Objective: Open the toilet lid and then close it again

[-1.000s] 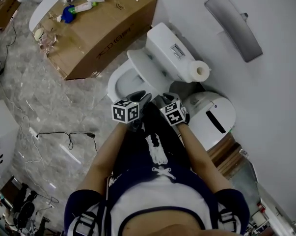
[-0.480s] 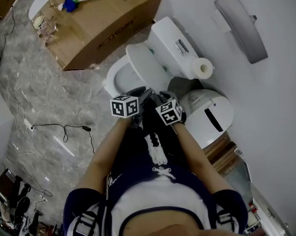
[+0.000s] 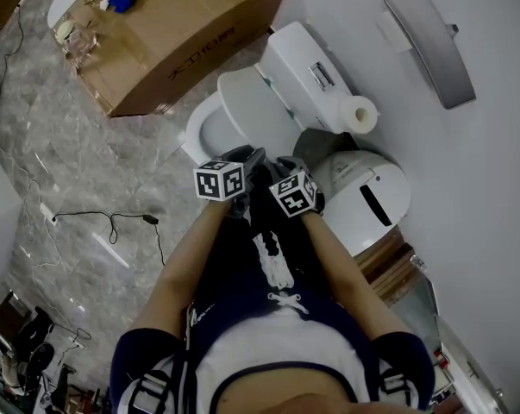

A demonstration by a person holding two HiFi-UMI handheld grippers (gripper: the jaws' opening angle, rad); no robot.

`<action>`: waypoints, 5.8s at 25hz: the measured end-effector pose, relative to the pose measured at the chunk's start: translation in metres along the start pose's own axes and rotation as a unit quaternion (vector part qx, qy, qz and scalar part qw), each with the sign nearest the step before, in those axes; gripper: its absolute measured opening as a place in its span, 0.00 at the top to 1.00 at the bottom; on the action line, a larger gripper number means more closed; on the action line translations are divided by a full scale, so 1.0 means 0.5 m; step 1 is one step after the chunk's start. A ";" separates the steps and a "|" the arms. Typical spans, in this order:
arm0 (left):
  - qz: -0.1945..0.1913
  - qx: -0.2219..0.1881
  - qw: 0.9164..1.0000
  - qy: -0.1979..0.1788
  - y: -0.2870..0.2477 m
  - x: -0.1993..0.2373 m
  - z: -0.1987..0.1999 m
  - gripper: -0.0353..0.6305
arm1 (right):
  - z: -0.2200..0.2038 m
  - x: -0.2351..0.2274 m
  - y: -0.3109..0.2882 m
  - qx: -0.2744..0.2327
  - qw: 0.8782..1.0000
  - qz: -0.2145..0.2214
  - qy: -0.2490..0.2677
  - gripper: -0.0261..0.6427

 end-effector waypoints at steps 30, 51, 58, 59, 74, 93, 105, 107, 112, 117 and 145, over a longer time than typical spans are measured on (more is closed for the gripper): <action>0.064 0.024 0.997 0.024 0.026 0.087 -0.051 0.82 | -0.007 0.051 -0.062 0.021 0.998 0.063 -0.002 0.85; 0.041 0.041 0.998 0.003 0.039 0.134 -0.074 0.82 | -0.020 0.087 -0.100 -0.010 0.999 0.026 -0.018 0.84; 0.053 0.050 0.997 0.005 0.043 0.166 -0.095 0.82 | -0.027 0.105 -0.126 -0.009 1.000 0.017 -0.020 0.83; 0.052 0.050 0.997 0.007 0.044 0.168 -0.096 0.82 | -0.027 0.108 -0.129 -0.010 1.000 0.017 -0.020 0.83; 0.055 0.046 0.997 0.027 0.048 0.228 -0.140 0.81 | -0.039 0.136 -0.181 -0.010 0.999 0.035 -0.013 0.82; 0.061 0.045 0.995 0.063 0.042 0.294 -0.191 0.82 | -0.057 0.158 -0.242 0.013 0.997 0.069 0.014 0.81; 0.058 0.053 0.993 0.091 0.033 0.351 -0.231 0.83 | -0.071 0.178 -0.293 0.037 0.996 0.080 0.021 0.81; 0.057 0.055 0.992 0.093 0.030 0.361 -0.235 0.83 | -0.072 0.180 -0.303 0.040 0.996 0.077 0.022 0.81; 0.053 0.058 0.992 0.100 0.024 0.377 -0.249 0.83 | -0.081 0.185 -0.319 0.045 0.996 0.079 0.021 0.81; 0.060 0.068 0.990 0.104 0.016 0.397 -0.262 0.83 | -0.087 0.186 -0.337 0.048 0.995 0.086 0.022 0.81; 0.077 0.082 0.980 0.167 -0.045 0.516 -0.337 0.83 | -0.120 0.192 -0.459 0.080 0.990 0.114 0.032 0.81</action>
Point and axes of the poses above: the fingertips, and each gripper's own axes: y backward along the fingers, x to its left, z out of its top, the point moved 5 cm from there along y, backward along the fingers, and after that the axes turned 15 degrees about z, right-handed, at the moved point
